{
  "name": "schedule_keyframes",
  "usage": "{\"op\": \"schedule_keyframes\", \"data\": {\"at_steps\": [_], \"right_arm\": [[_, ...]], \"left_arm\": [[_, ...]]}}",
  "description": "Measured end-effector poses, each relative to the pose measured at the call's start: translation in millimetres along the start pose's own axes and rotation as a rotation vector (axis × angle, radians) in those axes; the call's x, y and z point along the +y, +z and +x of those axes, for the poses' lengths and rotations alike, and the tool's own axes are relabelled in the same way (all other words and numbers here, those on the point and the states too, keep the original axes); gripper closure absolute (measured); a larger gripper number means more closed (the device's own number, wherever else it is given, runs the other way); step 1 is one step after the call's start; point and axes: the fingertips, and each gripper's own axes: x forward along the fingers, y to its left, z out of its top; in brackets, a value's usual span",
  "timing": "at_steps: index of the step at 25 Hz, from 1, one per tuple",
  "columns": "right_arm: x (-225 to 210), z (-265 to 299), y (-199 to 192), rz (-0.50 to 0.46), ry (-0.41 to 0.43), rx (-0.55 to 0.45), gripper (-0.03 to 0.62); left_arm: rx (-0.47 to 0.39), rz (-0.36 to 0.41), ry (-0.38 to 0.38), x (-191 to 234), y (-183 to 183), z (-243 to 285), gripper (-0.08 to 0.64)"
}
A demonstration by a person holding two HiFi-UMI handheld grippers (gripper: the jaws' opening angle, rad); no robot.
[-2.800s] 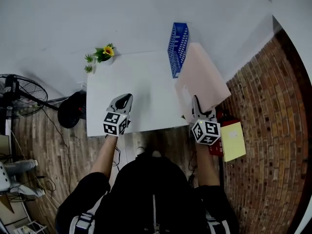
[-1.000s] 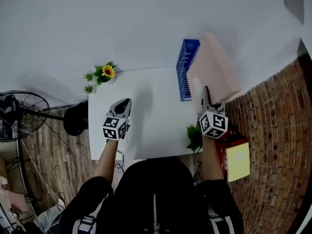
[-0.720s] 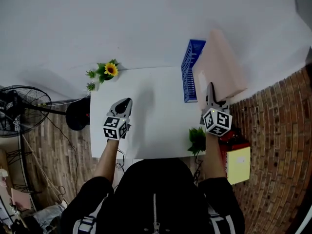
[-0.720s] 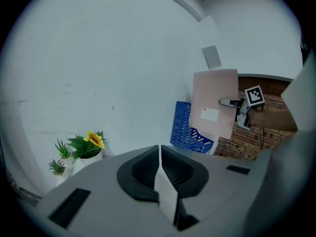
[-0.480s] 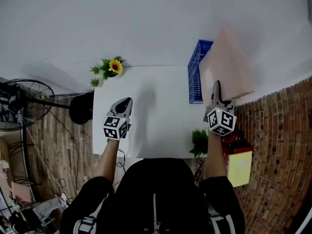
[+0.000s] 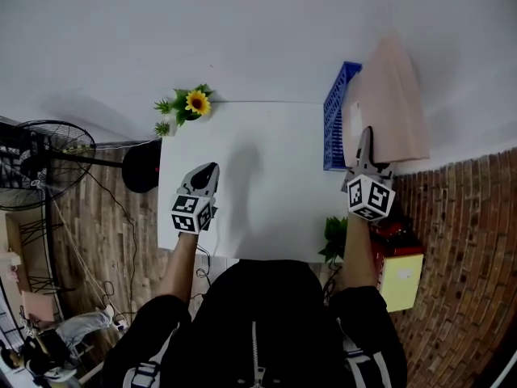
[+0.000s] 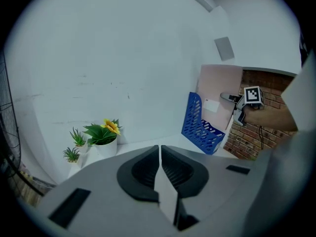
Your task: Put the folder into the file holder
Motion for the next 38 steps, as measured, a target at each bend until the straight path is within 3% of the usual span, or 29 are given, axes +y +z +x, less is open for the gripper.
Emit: {"op": "schedule_keyframes", "data": {"at_steps": [20,38], "right_arm": [[0.1,13.8,-56.1,-0.029,-0.052,0.038,0.43],[0.7,16.4,-107.6,-0.1,-0.066,0.103,0.422]], "left_arm": [[0.065,-0.038,0.042,9.6,-24.7,-3.2,0.526],[0.061,-0.059,0.033,0.3,-28.9,-3.8,0.526]]}}
